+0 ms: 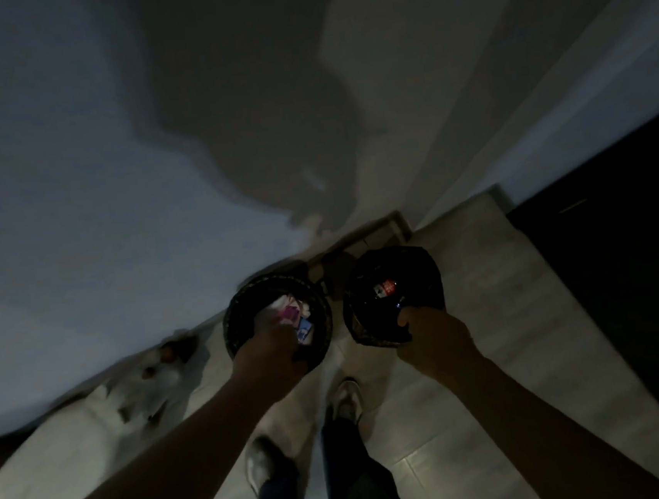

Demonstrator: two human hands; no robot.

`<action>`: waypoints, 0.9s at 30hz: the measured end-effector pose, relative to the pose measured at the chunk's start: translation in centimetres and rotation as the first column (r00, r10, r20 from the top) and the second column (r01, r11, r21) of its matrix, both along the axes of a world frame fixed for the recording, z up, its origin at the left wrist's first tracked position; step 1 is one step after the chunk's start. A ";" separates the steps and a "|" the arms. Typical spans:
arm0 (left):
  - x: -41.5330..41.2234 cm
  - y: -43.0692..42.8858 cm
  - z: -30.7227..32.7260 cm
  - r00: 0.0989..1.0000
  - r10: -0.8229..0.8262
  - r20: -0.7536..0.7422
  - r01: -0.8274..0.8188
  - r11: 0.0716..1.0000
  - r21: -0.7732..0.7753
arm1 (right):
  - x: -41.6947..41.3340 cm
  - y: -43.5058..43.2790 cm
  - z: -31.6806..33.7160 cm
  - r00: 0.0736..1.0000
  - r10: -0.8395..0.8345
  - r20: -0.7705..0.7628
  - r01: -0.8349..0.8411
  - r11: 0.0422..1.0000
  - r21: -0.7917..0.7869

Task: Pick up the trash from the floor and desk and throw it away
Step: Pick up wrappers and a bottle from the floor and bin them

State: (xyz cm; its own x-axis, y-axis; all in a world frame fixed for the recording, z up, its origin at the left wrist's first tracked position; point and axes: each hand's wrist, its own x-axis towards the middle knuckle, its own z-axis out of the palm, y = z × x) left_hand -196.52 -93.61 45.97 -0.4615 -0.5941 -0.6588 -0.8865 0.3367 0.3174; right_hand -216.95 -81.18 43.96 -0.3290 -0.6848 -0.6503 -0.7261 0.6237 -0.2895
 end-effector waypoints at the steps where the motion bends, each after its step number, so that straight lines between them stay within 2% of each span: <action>1: 0.6 0.2 1.8 1.000 -0.014 0.018 0.014 1.000 -0.004 | 0.7 -0.2 1.5 0.999 0.047 0.008 -0.047 0.999 -0.014; 8: 8.2 2.5 10.2 0.996 0.089 0.014 -0.087 0.990 -0.108 | 7.3 -1.8 10.0 0.955 0.296 -0.020 -0.296 0.949 -0.103; 16: 22.8 8.4 16.9 0.930 0.360 -0.074 -0.367 0.906 -0.212 | 21.0 -3.8 18.0 0.832 0.551 -0.057 -0.547 0.802 -0.240; 22: 36.8 17.3 21.9 0.789 0.589 -0.175 -0.615 0.749 -0.248 | 36.0 -1.0 24.0 0.658 0.749 -0.079 -0.725 0.601 -0.338; 27: 48.2 26.1 26.0 0.609 0.763 -0.215 -0.780 0.528 -0.336 | 49.6 2.2 28.4 0.431 0.894 -0.125 -0.855 0.359 -0.374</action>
State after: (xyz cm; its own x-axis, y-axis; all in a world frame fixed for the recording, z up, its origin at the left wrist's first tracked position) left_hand -148.36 -67.51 71.95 0.2766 -0.9112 -0.3053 -0.8483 -0.3808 0.3680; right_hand -167.32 -78.94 72.38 0.6320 -0.7145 -0.3001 -0.7621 -0.5024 -0.4085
